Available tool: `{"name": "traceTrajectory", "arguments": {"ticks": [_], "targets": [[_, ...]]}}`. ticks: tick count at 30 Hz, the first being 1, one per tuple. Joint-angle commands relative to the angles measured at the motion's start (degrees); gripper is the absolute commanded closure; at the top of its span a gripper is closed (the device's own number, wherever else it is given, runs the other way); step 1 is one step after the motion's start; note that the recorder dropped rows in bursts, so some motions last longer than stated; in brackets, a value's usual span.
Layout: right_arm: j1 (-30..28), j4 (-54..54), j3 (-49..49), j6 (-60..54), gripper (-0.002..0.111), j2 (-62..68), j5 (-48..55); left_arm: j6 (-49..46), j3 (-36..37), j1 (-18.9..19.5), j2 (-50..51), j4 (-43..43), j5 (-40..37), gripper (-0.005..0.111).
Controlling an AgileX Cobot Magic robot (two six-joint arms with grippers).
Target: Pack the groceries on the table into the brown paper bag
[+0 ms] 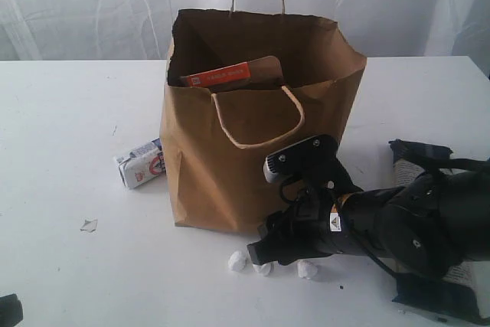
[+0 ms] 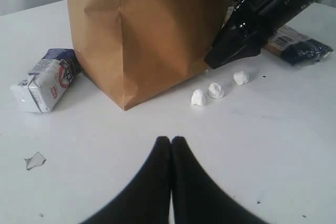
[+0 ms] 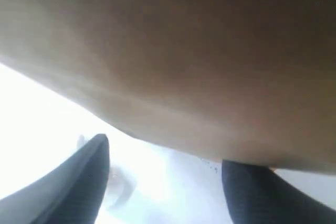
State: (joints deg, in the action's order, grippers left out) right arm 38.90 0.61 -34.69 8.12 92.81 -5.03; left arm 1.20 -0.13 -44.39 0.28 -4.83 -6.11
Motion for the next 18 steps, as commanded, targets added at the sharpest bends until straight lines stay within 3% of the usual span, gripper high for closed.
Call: {"name": "traceTrajectory", "arguments": {"ticks": [1,12,18], "targets": [[-0.14,-0.61,-0.66,-0.88,0.05,-0.75,-2.3,0.03,0.13,-0.32,-0.28,-0.25,0.02,0.107],[-0.14,-0.61,-0.66,-1.0,0.051,-7.15,-1.98,0.03,0.13,-0.32,-0.28,-0.25,0.02,0.107],[-0.14,-0.09,-0.66,-0.32,0.051,-13.73,8.42,0.03,0.13,-0.32,-0.28,-0.25,0.02,0.107]]}}
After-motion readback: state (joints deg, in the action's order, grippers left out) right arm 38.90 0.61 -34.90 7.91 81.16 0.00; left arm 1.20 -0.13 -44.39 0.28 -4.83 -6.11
